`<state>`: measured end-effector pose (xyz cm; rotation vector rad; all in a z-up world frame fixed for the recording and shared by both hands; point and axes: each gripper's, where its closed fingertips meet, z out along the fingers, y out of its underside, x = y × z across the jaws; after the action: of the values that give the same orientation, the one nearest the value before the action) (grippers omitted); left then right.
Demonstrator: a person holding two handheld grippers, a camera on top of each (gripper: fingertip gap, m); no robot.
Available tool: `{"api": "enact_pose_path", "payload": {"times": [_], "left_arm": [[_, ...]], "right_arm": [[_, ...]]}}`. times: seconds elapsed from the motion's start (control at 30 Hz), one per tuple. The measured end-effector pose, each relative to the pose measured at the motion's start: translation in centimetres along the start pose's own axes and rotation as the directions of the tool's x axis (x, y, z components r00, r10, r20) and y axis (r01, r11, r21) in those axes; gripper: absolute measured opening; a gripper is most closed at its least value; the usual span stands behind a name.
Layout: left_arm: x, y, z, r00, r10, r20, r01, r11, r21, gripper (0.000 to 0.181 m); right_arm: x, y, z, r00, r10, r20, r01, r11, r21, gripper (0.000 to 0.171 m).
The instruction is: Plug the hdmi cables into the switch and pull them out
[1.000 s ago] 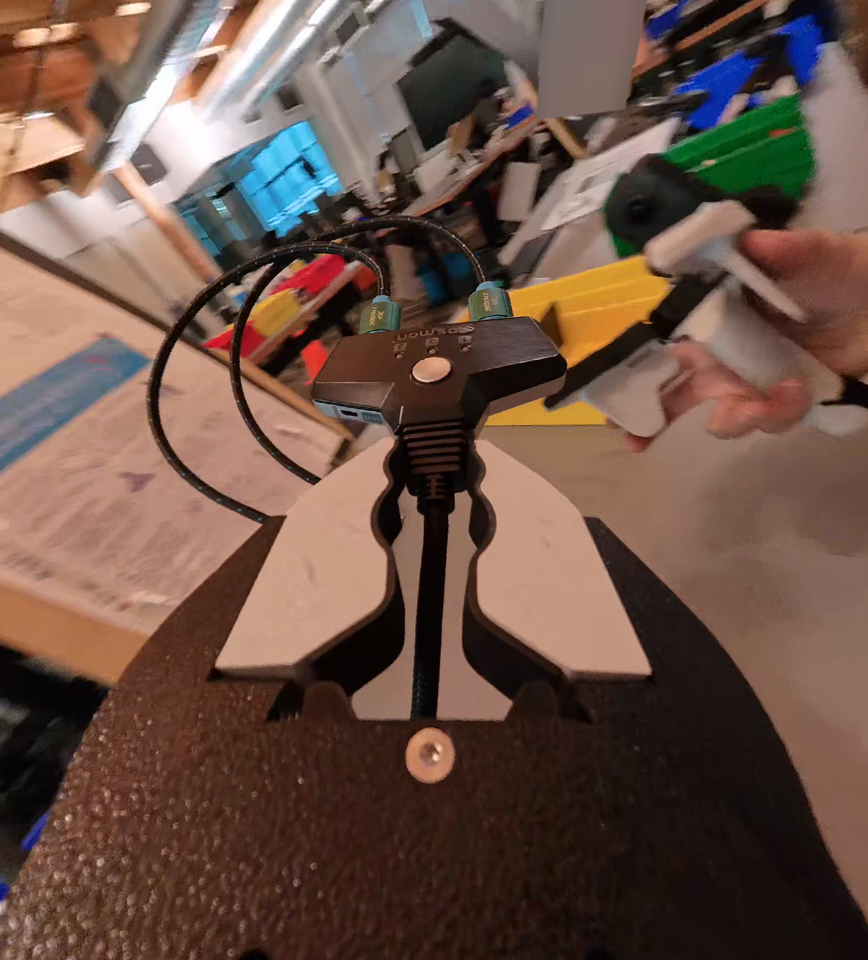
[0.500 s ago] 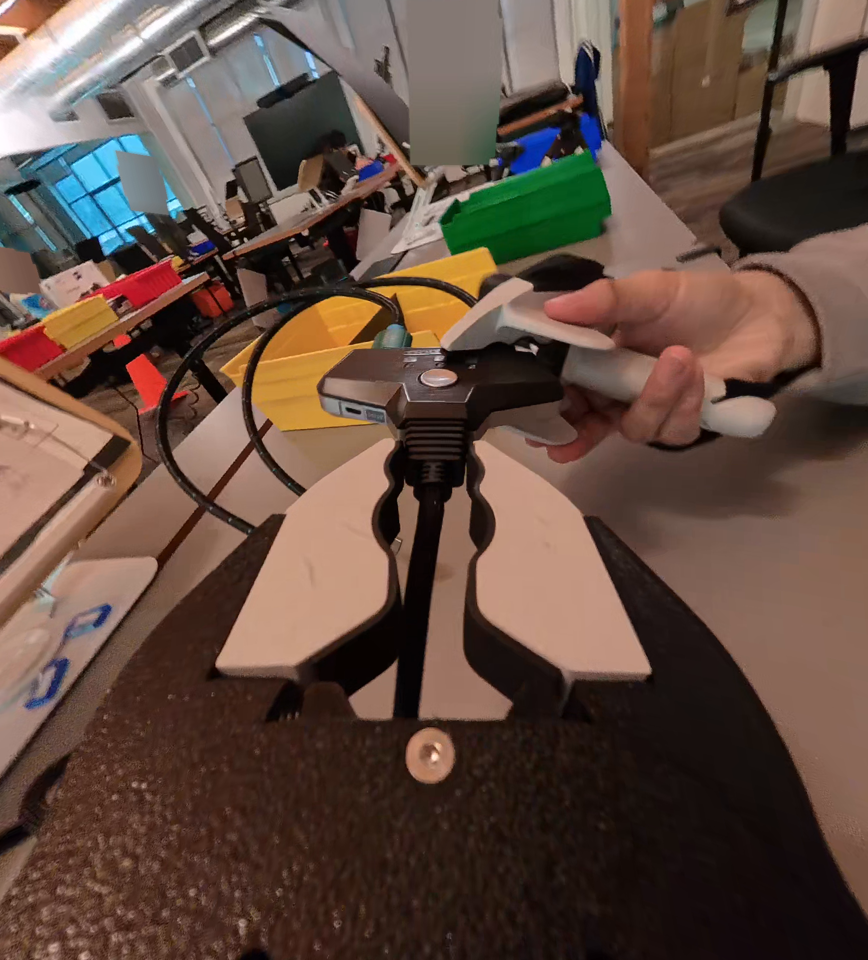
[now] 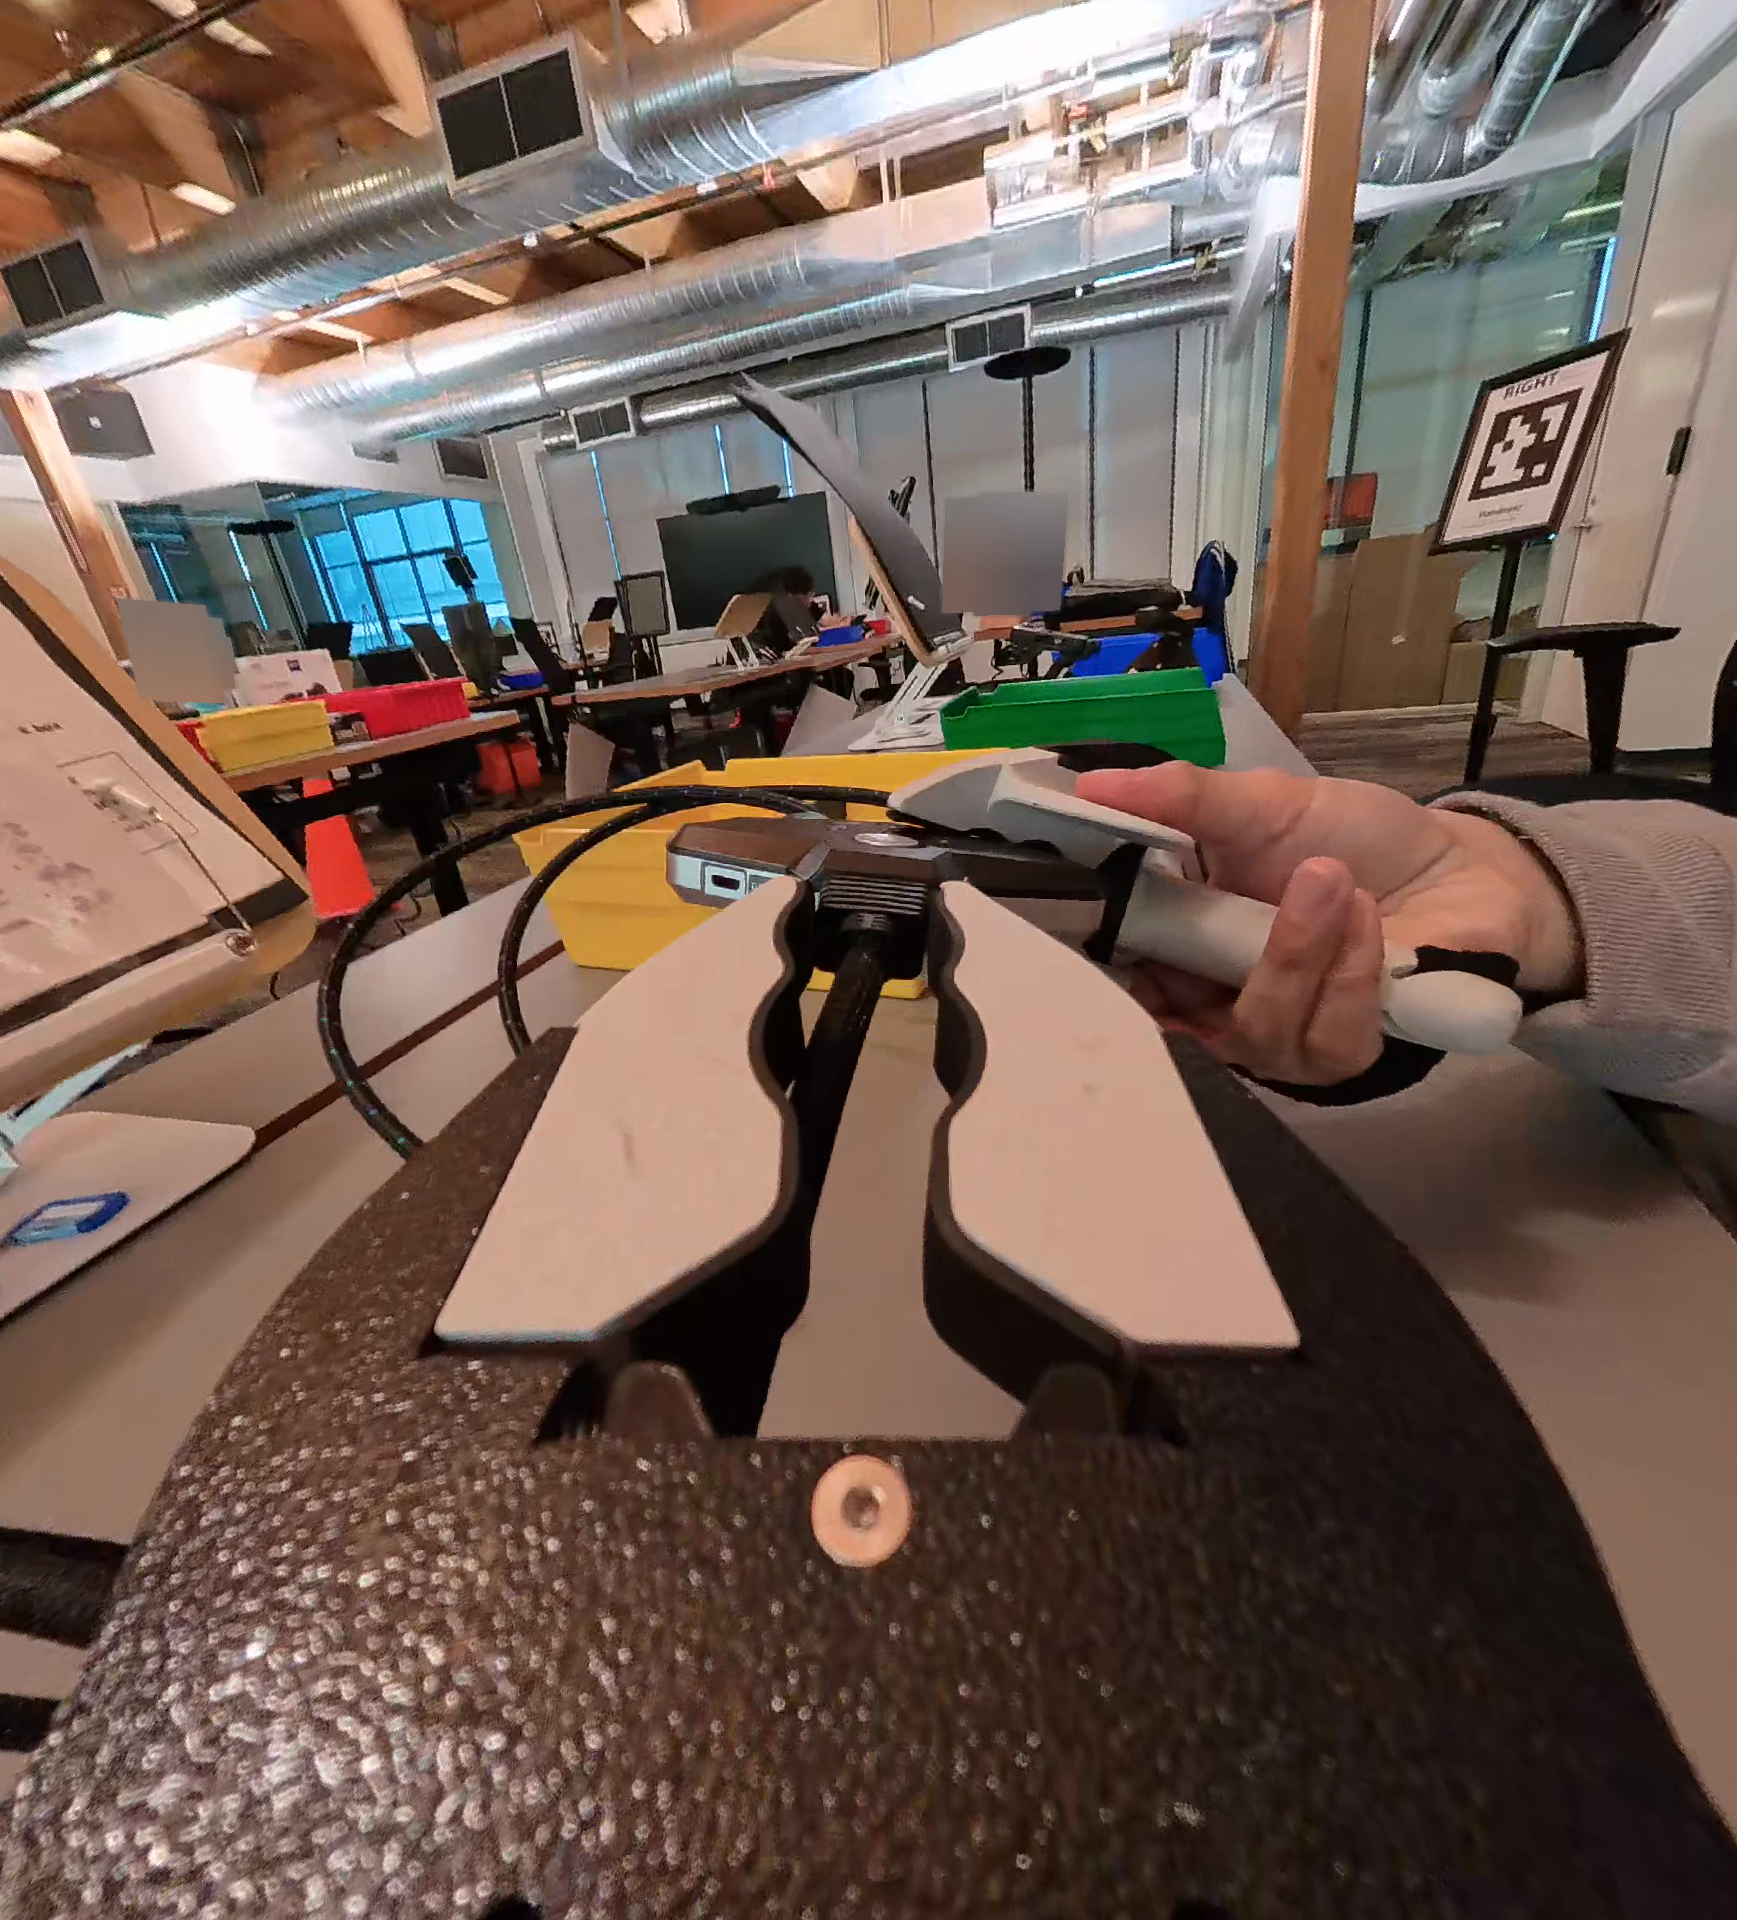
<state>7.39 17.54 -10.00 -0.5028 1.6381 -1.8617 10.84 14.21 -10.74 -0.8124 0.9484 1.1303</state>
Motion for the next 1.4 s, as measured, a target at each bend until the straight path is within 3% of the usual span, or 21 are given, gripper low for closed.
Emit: {"api": "enact_pose_path", "payload": {"times": [0.2, 0.3, 0.57, 0.7, 0.8, 0.87, 0.97, 1.1, 1.17, 1.4], "left_arm": [[0.6, -0.8, -1.5, 0.994, -0.052, -0.097, 0.055, 0.998, 0.025, 0.020], [1.2, -0.6, -2.2, 0.990, -0.004, -0.139, 0.003, 1.000, -0.004, 0.020], [3.8, -0.3, -2.4, 0.967, -0.055, -0.247, 0.040, 0.997, -0.066, 0.021], [4.9, -0.3, -1.5, 0.969, 0.005, -0.249, -0.036, 0.992, -0.120, 0.030], [4.4, -0.5, -1.1, 0.979, 0.070, -0.191, -0.093, 0.989, -0.118, 0.019], [3.6, -0.3, -1.2, 0.986, 0.057, -0.158, -0.076, 0.990, -0.121, 0.029], [3.8, -0.2, -1.4, 0.981, 0.002, -0.193, -0.022, 0.994, -0.102, 0.029], [3.8, 1.3, -1.6, 0.979, 0.040, -0.201, -0.076, 0.982, -0.174, 0.028], [3.6, 0.4, -1.3, 0.984, 0.060, -0.167, -0.080, 0.990, -0.114, 0.022], [3.2, 0.9, -1.1, 0.987, 0.013, -0.162, -0.031, 0.994, -0.105, 0.022]], "right_arm": [[-0.5, 1.9, 0.6, 0.998, -0.065, -0.020, 0.064, 0.996, -0.067, 0.023], [-0.5, 2.9, 0.4, 0.994, -0.108, -0.028, 0.106, 0.991, -0.081, 0.023], [-0.4, 4.7, -1.5, 0.991, -0.130, -0.038, 0.124, 0.985, -0.121, 0.022], [-0.4, 5.1, -2.0, 0.976, -0.203, -0.077, 0.189, 0.970, -0.156, 0.022], [-1.0, 5.0, -2.1, 0.980, -0.195, -0.044, 0.187, 0.971, -0.147, 0.023], [-0.9, 5.0, -2.2, 0.971, -0.234, -0.057, 0.222, 0.960, -0.169, 0.023], [-1.1, 5.2, -2.0, 0.974, -0.221, -0.040, 0.212, 0.963, -0.164, 0.022], [-1.3, 4.6, -2.1, 0.987, -0.159, -0.014, 0.156, 0.979, -0.135, 0.022], [-1.0, 4.6, -2.0, 0.983, -0.182, -0.021, 0.177, 0.974, -0.142, 0.022], [-0.4, 4.1, -1.9, 0.991, -0.132, -0.001, 0.131, 0.985, -0.109, 0.022]]}}
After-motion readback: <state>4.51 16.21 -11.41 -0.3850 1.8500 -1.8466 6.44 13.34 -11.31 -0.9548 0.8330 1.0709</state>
